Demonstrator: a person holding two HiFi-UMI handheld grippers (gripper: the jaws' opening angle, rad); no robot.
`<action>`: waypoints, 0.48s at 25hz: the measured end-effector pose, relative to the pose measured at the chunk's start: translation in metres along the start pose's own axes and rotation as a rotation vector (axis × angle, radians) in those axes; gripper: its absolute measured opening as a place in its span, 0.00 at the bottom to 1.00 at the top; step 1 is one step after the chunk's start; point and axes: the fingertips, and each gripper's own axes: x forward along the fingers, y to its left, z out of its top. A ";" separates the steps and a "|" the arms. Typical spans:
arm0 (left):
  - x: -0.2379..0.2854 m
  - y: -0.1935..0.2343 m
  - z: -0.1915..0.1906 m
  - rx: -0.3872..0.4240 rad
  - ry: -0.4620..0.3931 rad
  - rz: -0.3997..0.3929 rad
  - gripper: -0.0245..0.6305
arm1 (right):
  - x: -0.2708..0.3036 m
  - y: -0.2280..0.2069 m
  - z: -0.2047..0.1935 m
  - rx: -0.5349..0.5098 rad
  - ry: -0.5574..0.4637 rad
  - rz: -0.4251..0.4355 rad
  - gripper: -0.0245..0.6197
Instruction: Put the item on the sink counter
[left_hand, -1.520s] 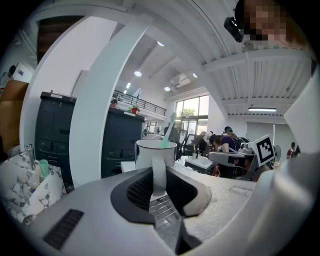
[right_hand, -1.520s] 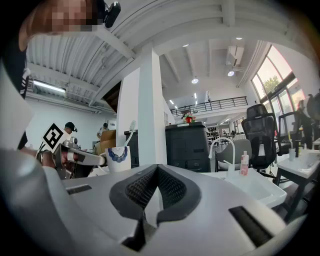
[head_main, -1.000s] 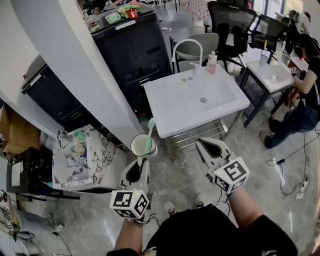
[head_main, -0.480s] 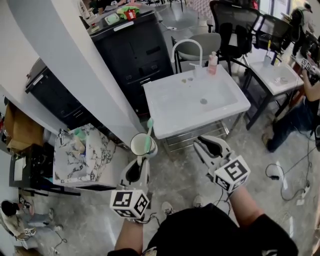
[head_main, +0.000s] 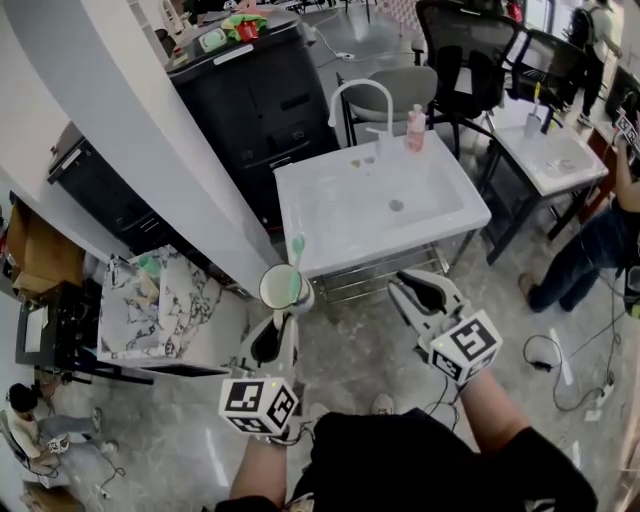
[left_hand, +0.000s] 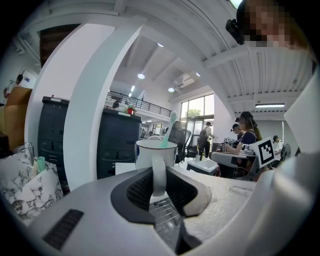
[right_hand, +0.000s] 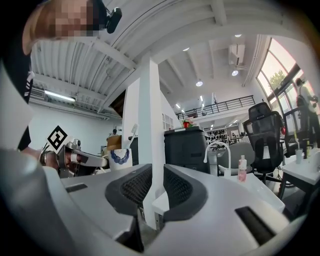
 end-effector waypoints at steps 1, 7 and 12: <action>0.003 -0.004 0.000 0.000 0.002 -0.001 0.13 | -0.003 -0.004 0.001 0.001 0.000 -0.002 0.15; 0.016 -0.019 0.002 0.006 -0.002 -0.004 0.13 | -0.012 -0.022 0.001 0.015 -0.015 -0.001 0.15; 0.031 -0.023 0.003 0.012 0.006 -0.008 0.13 | -0.012 -0.037 -0.001 0.022 -0.016 -0.005 0.15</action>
